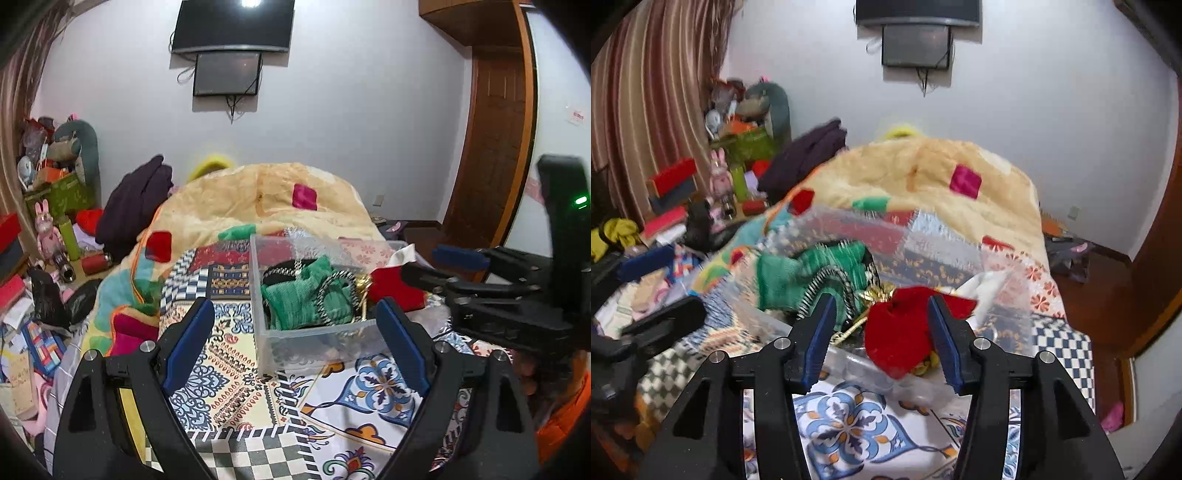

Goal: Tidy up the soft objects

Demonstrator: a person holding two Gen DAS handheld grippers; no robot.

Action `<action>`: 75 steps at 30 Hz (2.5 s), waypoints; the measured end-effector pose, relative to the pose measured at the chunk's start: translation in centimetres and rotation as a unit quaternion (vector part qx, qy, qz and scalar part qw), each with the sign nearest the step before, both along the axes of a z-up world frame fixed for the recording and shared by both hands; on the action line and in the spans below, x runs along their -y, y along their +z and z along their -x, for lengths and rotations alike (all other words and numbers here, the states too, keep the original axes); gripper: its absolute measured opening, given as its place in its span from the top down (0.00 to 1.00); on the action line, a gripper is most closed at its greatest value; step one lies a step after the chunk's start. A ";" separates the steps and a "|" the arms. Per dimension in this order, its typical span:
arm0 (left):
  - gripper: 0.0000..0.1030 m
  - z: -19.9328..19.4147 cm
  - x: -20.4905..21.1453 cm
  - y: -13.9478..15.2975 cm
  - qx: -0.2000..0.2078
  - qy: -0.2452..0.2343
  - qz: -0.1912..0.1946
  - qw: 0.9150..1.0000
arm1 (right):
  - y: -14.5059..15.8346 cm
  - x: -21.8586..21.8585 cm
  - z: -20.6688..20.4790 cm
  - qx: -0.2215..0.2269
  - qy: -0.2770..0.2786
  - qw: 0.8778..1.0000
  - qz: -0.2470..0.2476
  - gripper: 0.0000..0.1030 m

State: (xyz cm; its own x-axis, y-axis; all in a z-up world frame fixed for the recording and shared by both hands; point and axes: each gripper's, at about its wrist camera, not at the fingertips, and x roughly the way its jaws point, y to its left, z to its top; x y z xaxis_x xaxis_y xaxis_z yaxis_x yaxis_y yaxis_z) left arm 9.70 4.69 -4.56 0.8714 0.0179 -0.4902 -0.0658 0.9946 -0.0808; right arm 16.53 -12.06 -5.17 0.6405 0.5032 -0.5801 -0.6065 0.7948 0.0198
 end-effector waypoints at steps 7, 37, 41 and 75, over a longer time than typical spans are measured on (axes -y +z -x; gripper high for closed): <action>0.12 3.2 2.5 4.7 0.055 -0.007 -0.024 0.998 | 5.3 3.5 4.4 0.053 0.001 0.996 -0.065 0.45; 0.00 10.7 6.0 11.8 0.144 -0.022 -0.035 0.989 | 10.7 9.0 12.4 0.125 -0.026 0.983 -0.134 0.11; 0.00 10.7 5.9 11.7 0.142 -0.021 -0.033 0.989 | 10.7 9.1 12.6 0.124 -0.025 0.983 -0.134 0.11; 0.00 10.7 6.3 11.7 0.136 -0.037 -0.039 0.989 | 10.6 9.2 12.8 0.113 -0.028 0.983 -0.141 0.11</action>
